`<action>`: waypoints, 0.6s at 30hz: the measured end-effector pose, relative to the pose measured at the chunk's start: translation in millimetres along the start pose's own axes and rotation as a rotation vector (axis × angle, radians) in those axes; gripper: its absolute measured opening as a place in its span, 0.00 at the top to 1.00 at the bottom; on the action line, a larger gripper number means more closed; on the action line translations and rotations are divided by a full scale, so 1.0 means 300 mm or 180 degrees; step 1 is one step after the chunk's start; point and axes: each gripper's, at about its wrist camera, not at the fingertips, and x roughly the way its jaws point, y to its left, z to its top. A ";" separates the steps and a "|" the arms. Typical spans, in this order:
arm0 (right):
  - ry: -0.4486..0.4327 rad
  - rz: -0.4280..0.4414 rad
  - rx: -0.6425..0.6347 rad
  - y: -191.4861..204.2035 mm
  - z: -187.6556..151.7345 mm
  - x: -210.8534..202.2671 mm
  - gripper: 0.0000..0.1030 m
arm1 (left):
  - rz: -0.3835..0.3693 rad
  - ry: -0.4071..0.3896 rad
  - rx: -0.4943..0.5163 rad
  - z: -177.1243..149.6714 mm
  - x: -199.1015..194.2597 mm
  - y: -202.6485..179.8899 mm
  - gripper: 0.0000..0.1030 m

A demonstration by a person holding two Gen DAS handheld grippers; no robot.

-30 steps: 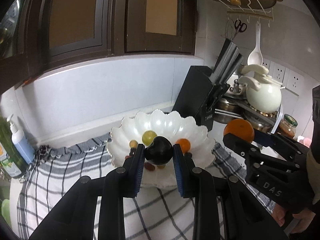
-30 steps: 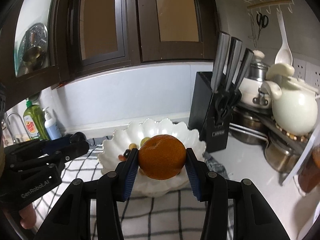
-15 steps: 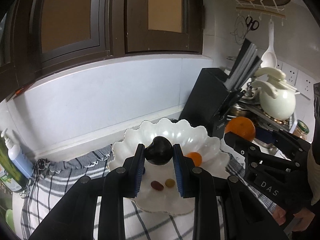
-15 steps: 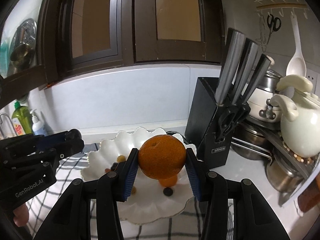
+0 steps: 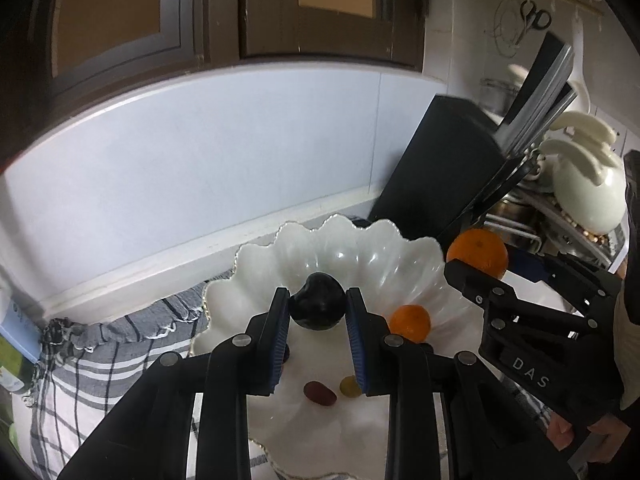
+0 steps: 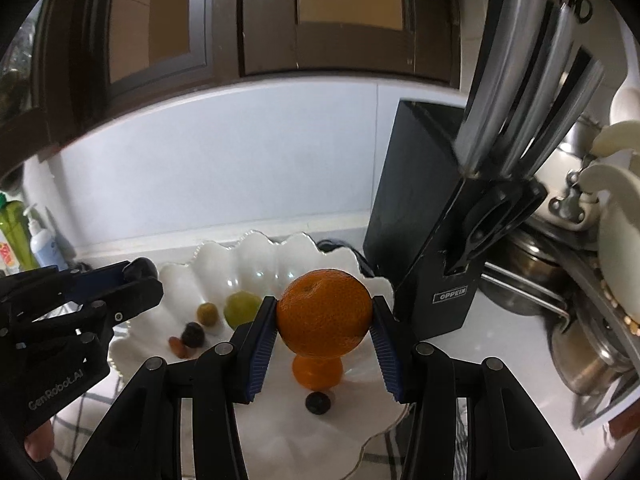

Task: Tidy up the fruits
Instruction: 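Carry the orange with the right tool over the white bowl, then open the right tool to drop the orange into the bowl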

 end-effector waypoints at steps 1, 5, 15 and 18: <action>0.0039 0.0002 0.0003 -0.002 -0.001 0.018 0.54 | -0.0005 0.0038 0.0007 -0.002 0.018 0.000 0.72; 0.0172 0.0000 0.0015 -0.011 -0.006 0.079 0.54 | -0.0014 0.0172 0.0019 -0.008 0.076 0.004 0.72; 0.0387 0.0079 0.0105 -0.024 -0.031 0.154 0.53 | -0.0047 0.0323 0.0092 -0.009 0.144 -0.005 0.55; 0.0444 0.0106 0.0194 -0.033 -0.050 0.156 0.53 | 0.0024 0.0272 0.0100 -0.010 0.132 -0.006 0.50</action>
